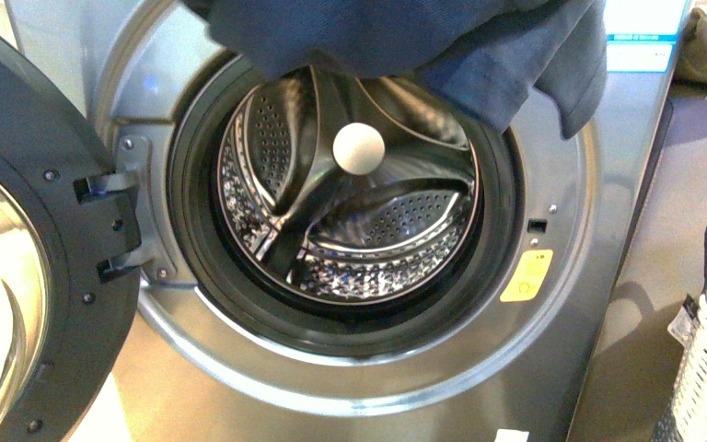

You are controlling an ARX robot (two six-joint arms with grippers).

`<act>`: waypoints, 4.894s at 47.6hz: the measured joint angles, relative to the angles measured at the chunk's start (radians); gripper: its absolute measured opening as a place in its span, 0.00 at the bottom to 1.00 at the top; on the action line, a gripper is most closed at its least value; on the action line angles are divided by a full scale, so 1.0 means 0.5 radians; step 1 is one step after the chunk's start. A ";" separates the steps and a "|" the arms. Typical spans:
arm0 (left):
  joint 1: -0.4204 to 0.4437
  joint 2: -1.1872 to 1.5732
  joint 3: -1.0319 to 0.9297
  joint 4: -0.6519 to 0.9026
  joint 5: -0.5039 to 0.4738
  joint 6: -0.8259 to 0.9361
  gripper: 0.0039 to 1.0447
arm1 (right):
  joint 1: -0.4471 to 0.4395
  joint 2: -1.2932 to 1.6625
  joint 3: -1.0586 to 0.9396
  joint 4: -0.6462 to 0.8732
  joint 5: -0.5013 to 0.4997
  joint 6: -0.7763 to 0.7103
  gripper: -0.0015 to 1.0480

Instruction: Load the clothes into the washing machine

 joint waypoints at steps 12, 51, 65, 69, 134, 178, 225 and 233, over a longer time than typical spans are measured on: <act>-0.132 0.100 0.033 0.105 -0.150 0.076 0.94 | -0.001 0.000 0.000 0.000 0.005 -0.002 0.17; -0.479 0.390 0.181 0.350 -0.504 0.266 0.94 | -0.024 -0.002 0.000 0.002 0.043 -0.032 0.17; -0.507 0.459 0.245 0.401 -0.546 0.238 0.85 | -0.032 -0.007 0.000 0.004 0.049 -0.037 0.17; -0.513 0.481 0.262 0.411 -0.566 0.240 0.71 | -0.032 -0.007 0.000 0.004 0.049 -0.037 0.17; -0.217 0.533 -0.140 0.692 -0.609 0.062 0.15 | -0.146 -0.645 -0.932 -0.040 1.270 -0.478 0.47; -0.136 0.969 -0.549 1.196 -0.763 -0.001 0.15 | -0.637 -1.563 -2.502 0.481 0.781 -0.525 0.02; 0.000 2.094 0.985 0.747 -1.197 0.175 0.15 | -0.848 -2.279 -2.885 0.162 0.574 -0.525 0.02; 0.017 2.203 1.228 0.586 -1.248 0.216 0.15 | -0.848 -2.352 -2.935 0.154 0.574 -0.525 0.02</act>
